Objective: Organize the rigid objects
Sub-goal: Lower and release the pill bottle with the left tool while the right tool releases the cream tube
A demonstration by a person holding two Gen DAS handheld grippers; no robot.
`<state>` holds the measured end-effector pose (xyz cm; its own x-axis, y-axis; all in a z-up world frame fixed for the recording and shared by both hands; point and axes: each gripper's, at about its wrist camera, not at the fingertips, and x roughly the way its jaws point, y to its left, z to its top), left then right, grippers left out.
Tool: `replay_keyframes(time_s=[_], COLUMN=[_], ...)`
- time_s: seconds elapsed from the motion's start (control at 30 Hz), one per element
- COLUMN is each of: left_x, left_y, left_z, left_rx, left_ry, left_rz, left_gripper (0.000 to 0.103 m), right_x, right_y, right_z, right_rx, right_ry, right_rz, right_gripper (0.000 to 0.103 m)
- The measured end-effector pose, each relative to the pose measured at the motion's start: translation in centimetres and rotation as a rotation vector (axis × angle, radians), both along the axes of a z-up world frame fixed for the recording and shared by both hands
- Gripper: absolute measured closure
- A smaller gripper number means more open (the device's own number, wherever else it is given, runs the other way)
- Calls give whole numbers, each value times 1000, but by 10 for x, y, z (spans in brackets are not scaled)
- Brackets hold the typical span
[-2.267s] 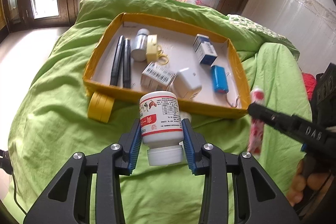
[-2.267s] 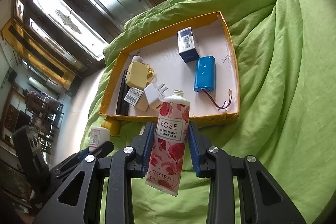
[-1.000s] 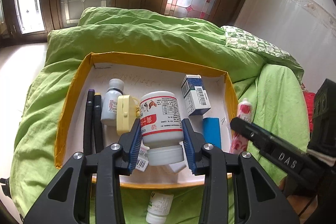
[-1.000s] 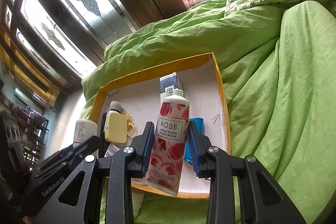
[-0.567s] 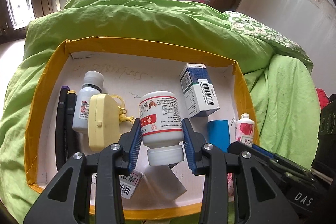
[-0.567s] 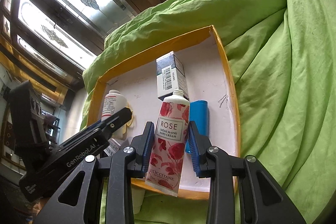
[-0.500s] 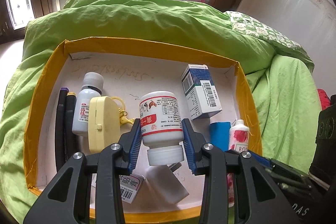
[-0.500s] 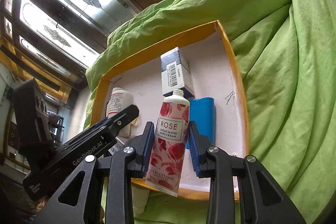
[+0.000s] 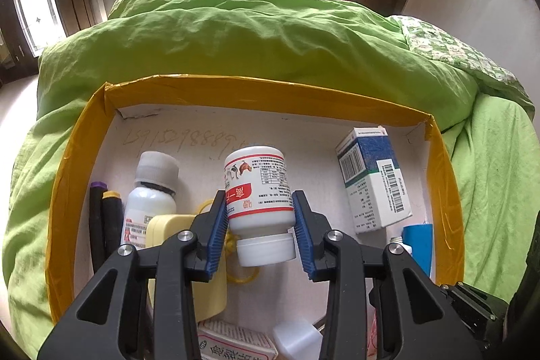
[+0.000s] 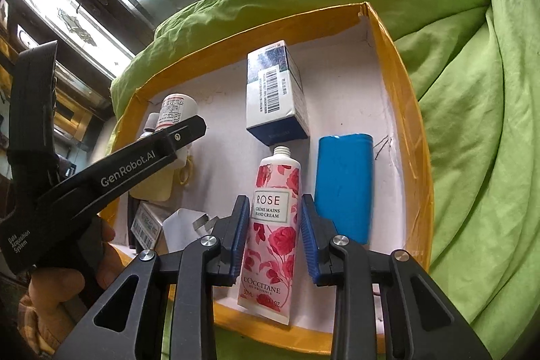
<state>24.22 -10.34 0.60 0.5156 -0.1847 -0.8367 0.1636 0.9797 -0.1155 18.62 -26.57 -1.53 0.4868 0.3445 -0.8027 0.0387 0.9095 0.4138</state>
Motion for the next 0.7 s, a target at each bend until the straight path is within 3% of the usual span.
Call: replay_keyframes(time_s=[0.17, 0.6, 0.7], left_x=[9, 11, 6], left_y=[-3, -4, -1], left_z=[-2, -7, 2], left_rx=[37, 33, 33], left_ry=[-15, 3, -17], left_rz=[0, 3, 4], left_gripper=[68, 68, 61], right_x=[4, 4, 3], right_y=[1, 3, 0], right_z=[1, 0, 2], right_rx=[-27, -24, -5], right_ry=[-16, -50, -61], right_rz=[-2, 15, 6], right_gripper=[76, 75, 75])
